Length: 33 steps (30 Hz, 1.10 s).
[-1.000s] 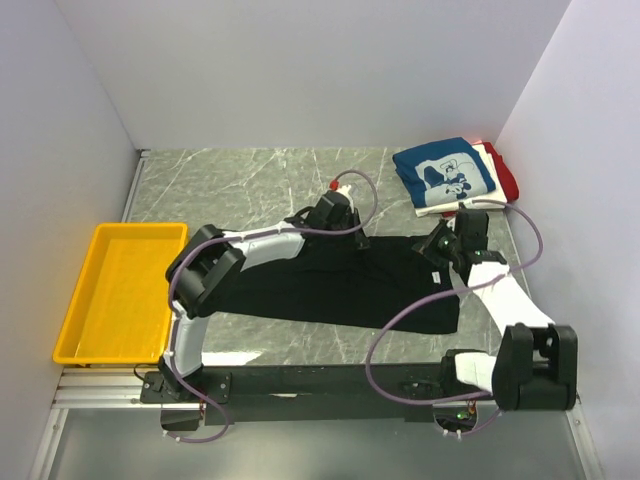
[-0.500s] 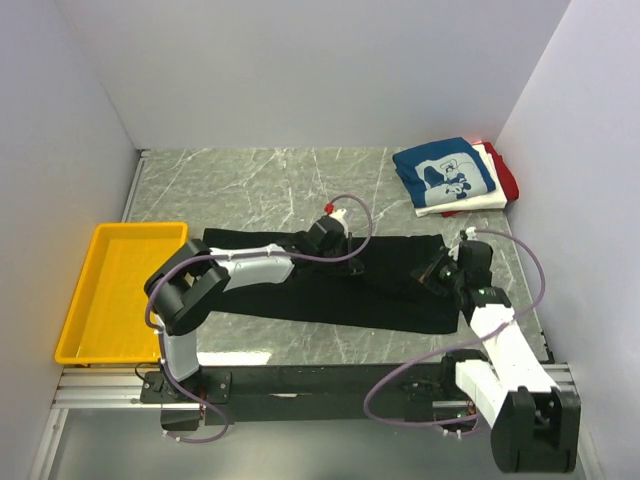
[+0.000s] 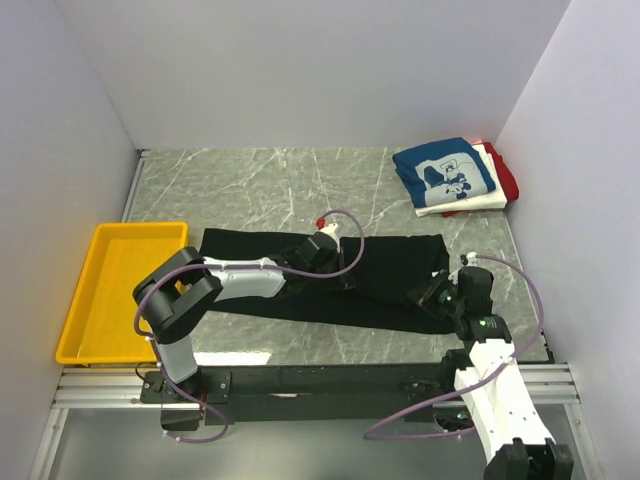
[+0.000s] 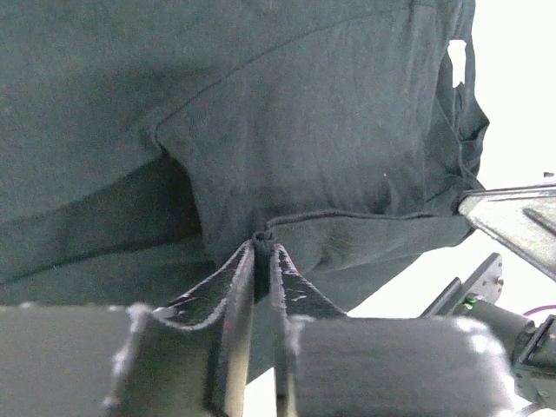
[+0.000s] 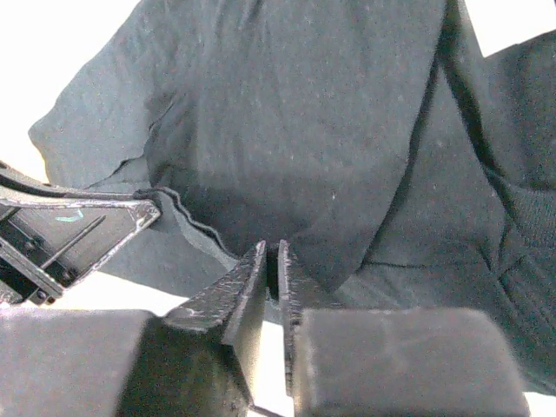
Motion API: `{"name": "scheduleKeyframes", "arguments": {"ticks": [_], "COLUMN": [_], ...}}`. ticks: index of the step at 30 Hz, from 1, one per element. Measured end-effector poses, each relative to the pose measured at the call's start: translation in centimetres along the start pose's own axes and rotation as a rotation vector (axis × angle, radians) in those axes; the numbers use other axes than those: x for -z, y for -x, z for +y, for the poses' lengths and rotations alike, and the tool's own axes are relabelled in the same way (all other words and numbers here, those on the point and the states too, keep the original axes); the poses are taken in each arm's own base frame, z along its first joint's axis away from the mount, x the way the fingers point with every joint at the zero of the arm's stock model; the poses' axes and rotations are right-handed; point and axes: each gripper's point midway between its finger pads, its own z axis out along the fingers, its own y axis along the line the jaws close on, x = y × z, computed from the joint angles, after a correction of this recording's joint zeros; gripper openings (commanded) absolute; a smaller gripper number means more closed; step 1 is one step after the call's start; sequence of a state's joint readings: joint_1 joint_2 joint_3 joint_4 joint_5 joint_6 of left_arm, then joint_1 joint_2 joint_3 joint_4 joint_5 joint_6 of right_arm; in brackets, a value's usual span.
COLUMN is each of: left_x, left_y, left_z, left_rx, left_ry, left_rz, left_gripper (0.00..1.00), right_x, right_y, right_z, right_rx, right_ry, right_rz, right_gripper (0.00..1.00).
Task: Fold and stack the t-shirts
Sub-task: Fold the tshirt
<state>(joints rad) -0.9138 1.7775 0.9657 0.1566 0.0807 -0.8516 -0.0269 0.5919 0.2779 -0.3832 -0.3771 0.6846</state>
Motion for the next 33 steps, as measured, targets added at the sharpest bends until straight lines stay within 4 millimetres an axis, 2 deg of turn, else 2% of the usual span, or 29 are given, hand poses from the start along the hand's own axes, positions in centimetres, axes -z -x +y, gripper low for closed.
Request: {"name": "scheduleKeyframes", "arguments": {"ticks": [1,3,7,14,18,21,23,26,29,33], "left_x": [0.1,0.4,1.8,5.0,5.5,5.5,5.3,5.0,5.1,6.2], "left_y": [-0.1,-0.3,0.2,2.9,4.4,6.0,7.1,8.1,7.7,6.4], "left_z": [0.0,0.1,0.1,-1.0,-0.5,0.2,1.1,4.2,8.0,11.3], "left_rx": [0.001,-0.001,-0.002,-0.023,-0.028,-0.017,0.004,0.039,0.077,0.135], "left_ry": [-0.001,0.002,0.011,0.027,0.114,0.183,0.222,0.312,0.427,0.523], "left_rz": [0.0,-0.004,-0.032,-0.13,-0.155,-0.174,-0.175,-0.168,-0.137,-0.117], "left_gripper": [0.22,0.33,0.46,0.43,0.4,0.36,0.35,0.33,0.33,0.33], "right_x": [0.1,0.4,0.8,1.6,1.6,0.8,-0.1,-1.7,-3.4,-6.0], "right_y": [-0.2,-0.5,-0.7,-0.4,0.6,0.7,0.5,0.8,1.4,2.6], "right_z": [0.0,0.0,0.1,0.6,1.6,2.2,2.5,2.7,2.3,3.2], "right_rx": [-0.002,-0.004,-0.001,0.004,0.005,-0.002,0.003,-0.003,-0.006,0.033], "right_ry": [0.005,0.009,0.018,0.026,0.044,0.039,0.024,-0.005,-0.07,-0.134], "right_rz": [0.0,0.004,0.0,-0.017,-0.033,-0.004,0.021,0.043,0.054,0.069], "right_gripper": [0.24,0.33,0.41,0.41,0.41,0.41,0.41,0.4,0.4,0.41]}}
